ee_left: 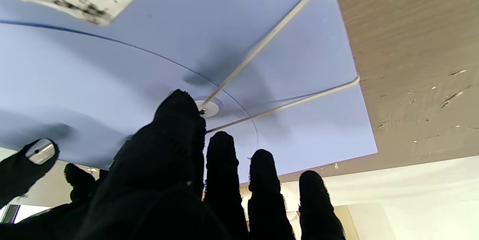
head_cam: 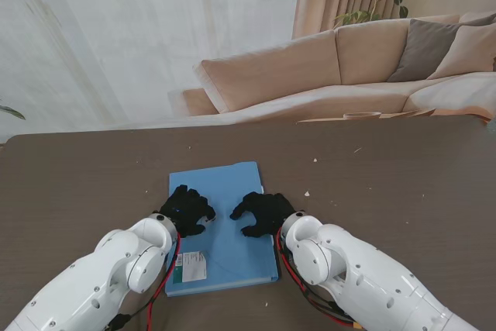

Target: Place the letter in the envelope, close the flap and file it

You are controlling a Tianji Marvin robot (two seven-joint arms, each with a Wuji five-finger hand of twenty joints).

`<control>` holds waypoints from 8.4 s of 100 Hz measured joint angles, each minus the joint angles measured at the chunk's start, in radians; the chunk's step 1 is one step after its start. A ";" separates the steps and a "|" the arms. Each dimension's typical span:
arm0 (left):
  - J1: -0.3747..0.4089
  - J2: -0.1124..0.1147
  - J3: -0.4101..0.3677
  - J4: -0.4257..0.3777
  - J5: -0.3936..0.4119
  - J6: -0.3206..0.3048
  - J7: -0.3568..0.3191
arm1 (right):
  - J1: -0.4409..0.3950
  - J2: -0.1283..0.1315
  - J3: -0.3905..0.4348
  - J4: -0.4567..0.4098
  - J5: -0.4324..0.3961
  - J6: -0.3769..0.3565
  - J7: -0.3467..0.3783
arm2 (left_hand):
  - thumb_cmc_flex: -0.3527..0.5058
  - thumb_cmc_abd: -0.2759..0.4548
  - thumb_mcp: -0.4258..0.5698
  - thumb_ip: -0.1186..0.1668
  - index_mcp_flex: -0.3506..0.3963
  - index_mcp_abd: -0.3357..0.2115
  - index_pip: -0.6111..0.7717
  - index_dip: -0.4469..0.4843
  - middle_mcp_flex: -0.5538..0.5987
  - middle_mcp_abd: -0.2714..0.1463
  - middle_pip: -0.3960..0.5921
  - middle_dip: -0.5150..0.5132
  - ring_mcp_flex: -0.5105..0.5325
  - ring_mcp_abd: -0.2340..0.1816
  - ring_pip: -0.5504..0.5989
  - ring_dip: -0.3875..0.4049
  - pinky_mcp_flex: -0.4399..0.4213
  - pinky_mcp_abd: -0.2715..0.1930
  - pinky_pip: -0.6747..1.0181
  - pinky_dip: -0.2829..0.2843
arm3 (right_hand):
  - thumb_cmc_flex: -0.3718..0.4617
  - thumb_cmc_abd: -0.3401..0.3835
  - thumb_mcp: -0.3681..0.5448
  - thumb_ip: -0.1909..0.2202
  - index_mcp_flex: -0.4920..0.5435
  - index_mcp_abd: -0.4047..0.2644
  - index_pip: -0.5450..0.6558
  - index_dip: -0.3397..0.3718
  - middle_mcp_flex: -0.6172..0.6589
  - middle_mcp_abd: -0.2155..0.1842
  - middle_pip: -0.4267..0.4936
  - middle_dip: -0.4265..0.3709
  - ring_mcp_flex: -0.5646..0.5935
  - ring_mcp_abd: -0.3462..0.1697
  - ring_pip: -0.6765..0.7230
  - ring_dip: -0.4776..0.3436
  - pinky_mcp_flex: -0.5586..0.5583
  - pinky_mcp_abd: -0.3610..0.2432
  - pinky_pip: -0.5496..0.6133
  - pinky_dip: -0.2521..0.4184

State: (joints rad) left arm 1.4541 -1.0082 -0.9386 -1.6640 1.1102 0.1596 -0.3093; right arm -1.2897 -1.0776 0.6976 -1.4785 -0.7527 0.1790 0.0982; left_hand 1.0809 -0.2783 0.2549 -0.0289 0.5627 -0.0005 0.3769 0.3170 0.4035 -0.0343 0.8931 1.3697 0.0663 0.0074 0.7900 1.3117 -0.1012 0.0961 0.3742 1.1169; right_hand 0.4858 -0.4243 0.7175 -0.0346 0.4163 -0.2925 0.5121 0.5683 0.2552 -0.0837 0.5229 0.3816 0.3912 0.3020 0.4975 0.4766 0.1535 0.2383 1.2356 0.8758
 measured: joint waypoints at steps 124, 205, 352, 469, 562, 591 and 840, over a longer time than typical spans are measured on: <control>-0.053 0.004 0.068 0.008 0.026 0.014 -0.027 | 0.003 0.000 -0.002 0.000 0.002 0.000 -0.002 | 0.070 0.041 0.179 0.000 0.047 0.029 0.084 0.107 0.147 -0.014 -0.469 -0.843 0.023 0.030 -0.239 -0.332 0.000 0.014 0.033 -0.025 | 0.000 0.000 0.000 0.000 0.000 0.000 0.000 0.000 0.010 0.000 0.010 0.001 0.000 0.002 0.009 0.000 0.000 0.000 0.000 0.000; -0.049 0.000 0.061 0.007 0.040 0.006 -0.036 | 0.008 -0.002 -0.009 -0.004 0.007 0.007 0.005 | 0.096 0.065 0.129 0.000 0.046 0.022 0.176 0.194 0.094 0.002 -0.491 -0.734 0.022 0.032 -0.239 -0.330 0.000 0.014 0.022 -0.025 | 0.001 0.000 0.000 0.000 0.000 0.000 0.000 0.000 0.011 0.000 0.011 0.005 -0.010 0.002 0.008 0.000 -0.006 0.000 0.000 0.000; -0.039 0.003 0.064 0.047 0.147 -0.063 0.042 | 0.012 -0.003 -0.013 -0.012 0.006 0.020 0.019 | 0.003 -0.129 0.235 -0.020 -0.027 -0.133 0.451 0.503 -0.015 -0.012 -0.443 -0.767 0.022 0.032 -0.168 -0.329 0.006 0.026 0.113 -0.066 | 0.011 -0.001 -0.002 0.000 0.000 0.000 0.000 0.000 0.011 0.003 0.011 0.006 -0.012 -0.023 -0.001 -0.006 -0.010 0.000 0.000 0.000; 0.214 -0.017 -0.296 -0.076 0.048 -0.197 0.134 | 0.014 -0.003 -0.015 -0.023 0.002 0.031 0.032 | -0.056 0.079 -0.221 -0.021 0.095 -0.022 0.278 0.389 -0.048 0.054 -0.457 -0.768 0.021 0.048 -0.279 -0.329 -0.006 0.027 0.015 -0.065 | 0.011 -0.001 -0.002 0.000 0.000 0.000 0.000 0.002 0.010 0.000 0.000 0.005 -0.012 -0.042 0.003 -0.006 -0.010 0.000 0.000 0.000; 0.284 -0.006 -0.364 -0.094 -0.273 -0.227 -0.045 | 0.018 -0.002 -0.021 -0.022 0.002 0.033 0.032 | -0.107 0.273 -0.269 -0.021 0.067 -0.080 -0.065 0.015 -0.154 -0.030 -0.617 -0.893 -0.005 0.013 -0.560 -0.293 0.010 -0.014 -0.127 -0.196 | 0.011 0.007 -0.002 0.000 0.000 0.000 0.000 0.002 0.010 0.000 0.000 0.006 -0.012 -0.042 -0.004 -0.006 -0.010 0.000 0.000 0.000; 0.351 -0.011 -0.411 -0.100 -0.236 -0.293 0.057 | 0.019 -0.002 -0.022 -0.022 0.002 0.033 0.032 | -0.002 0.272 -0.249 -0.011 -0.023 -0.130 -0.070 -0.027 -0.164 -0.031 -0.620 -0.898 -0.005 0.002 -0.565 -0.296 0.011 -0.014 -0.126 -0.206 | 0.011 0.007 -0.002 0.000 0.000 0.000 0.000 0.002 0.010 0.000 0.000 0.006 -0.012 -0.042 -0.007 -0.006 -0.010 0.000 0.000 0.000; 0.001 0.005 -0.019 0.068 0.088 -0.147 0.139 | 0.028 0.002 -0.019 -0.012 0.016 0.019 0.044 | -0.085 -0.050 0.214 0.009 -0.042 -0.077 0.241 0.247 -0.142 -0.040 -0.176 -0.366 -0.001 0.014 -0.220 -0.213 0.006 0.015 0.015 -0.067 | 0.033 0.006 0.040 0.060 0.000 0.000 0.000 0.002 0.010 0.001 0.013 0.010 -0.012 -0.038 -0.028 -0.025 -0.009 -0.012 -0.004 0.000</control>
State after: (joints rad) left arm 1.4549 -1.0033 -0.9577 -1.5956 1.1978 0.0128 -0.1698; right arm -1.2621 -1.0761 0.6788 -1.4902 -0.7365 0.1977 0.1424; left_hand 0.9960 -0.3283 0.4687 -0.0202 0.5211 -0.0770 0.6184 0.5642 0.2620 -0.0739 0.7169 1.0039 0.0657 0.0219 0.5700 1.0986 -0.0956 0.1115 0.3893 1.0504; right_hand 0.5185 -0.4186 0.7570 0.0253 0.4163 -0.2921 0.5121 0.5703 0.2655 -0.0829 0.5362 0.3917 0.3791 0.2638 0.4696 0.4514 0.1448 0.2267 1.2321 0.8761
